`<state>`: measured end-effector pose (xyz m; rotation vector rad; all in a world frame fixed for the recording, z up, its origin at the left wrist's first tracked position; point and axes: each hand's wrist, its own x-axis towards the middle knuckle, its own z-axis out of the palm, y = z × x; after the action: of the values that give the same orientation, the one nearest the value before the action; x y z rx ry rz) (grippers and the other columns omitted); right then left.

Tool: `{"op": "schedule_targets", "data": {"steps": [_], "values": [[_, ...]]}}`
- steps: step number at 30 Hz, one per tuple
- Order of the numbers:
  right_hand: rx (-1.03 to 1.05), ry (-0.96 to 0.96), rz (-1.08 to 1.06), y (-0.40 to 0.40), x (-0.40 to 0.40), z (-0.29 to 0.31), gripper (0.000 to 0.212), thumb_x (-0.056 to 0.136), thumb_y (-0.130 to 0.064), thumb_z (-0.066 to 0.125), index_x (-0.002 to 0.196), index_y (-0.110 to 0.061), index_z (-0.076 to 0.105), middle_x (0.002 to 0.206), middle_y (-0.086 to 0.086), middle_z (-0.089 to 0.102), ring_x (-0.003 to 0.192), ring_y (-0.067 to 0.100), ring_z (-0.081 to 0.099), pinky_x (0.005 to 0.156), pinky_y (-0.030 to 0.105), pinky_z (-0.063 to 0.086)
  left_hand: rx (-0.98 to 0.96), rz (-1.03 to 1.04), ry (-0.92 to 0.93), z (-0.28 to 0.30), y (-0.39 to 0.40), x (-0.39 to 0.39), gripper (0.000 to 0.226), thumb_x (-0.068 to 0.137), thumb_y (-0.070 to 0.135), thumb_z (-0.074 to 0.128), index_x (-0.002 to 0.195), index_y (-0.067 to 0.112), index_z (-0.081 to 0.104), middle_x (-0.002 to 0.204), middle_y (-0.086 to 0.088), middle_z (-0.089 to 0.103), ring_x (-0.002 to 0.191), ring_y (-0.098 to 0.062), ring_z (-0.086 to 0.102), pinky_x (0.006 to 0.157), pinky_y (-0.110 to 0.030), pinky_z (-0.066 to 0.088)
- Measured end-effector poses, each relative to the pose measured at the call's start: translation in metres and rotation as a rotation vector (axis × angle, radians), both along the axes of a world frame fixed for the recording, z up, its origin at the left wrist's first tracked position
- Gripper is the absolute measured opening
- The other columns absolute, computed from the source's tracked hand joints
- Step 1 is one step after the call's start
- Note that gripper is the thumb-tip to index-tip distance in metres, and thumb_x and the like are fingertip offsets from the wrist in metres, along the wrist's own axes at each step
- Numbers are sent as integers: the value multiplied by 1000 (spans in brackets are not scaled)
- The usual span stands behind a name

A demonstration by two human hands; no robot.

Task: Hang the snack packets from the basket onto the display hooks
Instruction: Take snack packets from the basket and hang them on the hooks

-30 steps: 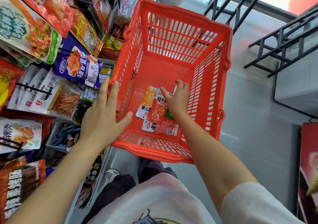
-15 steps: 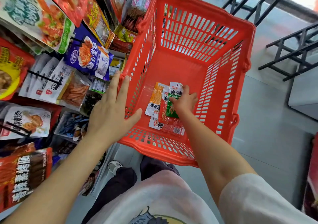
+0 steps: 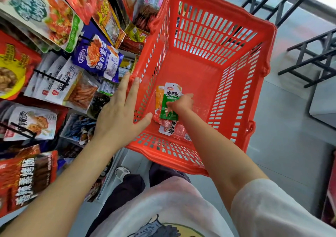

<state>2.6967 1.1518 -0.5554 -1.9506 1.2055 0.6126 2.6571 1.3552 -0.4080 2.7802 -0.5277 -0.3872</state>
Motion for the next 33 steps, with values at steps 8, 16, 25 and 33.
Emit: {"op": "schedule_targets", "data": {"steps": [8, 16, 25, 33], "values": [[202, -97, -121, 28, 18, -12, 38, 78, -22, 88, 87, -5, 55, 108, 10, 68, 103, 26, 68, 91, 41, 57, 14, 0, -19, -1, 0, 1, 95, 92, 61, 46, 162, 20, -4, 169, 0, -15, 153, -27, 20, 98, -47, 48], [252, -214, -77, 32, 22, 4, 59, 84, -8, 80, 128, 1, 42, 126, 17, 60, 117, 32, 61, 91, 39, 53, 11, 7, -12, 2, -3, 0, 95, 92, 59, 48, 162, 18, 0, 169, -3, -10, 152, -28, 21, 98, -49, 47], [225, -21, 785, -40, 1, 64, 24, 90, -13, 70, 111, -1, 66, 94, 8, 67, 79, 22, 64, 63, 26, 50, 57, -63, -17, 7, 3, -18, 110, 80, 82, 35, 162, 13, 7, 168, -11, -19, 156, -26, -12, 122, -48, 2], [127, 182, 1083, -14, -38, 21, 54, 88, -24, 75, 136, -10, 56, 127, 13, 66, 110, 27, 65, 79, 30, 49, 104, -51, 49, 6, 0, -27, 146, 55, 105, 16, 157, 9, -21, 162, -8, -34, 151, -21, -28, 124, -42, -11]]}}
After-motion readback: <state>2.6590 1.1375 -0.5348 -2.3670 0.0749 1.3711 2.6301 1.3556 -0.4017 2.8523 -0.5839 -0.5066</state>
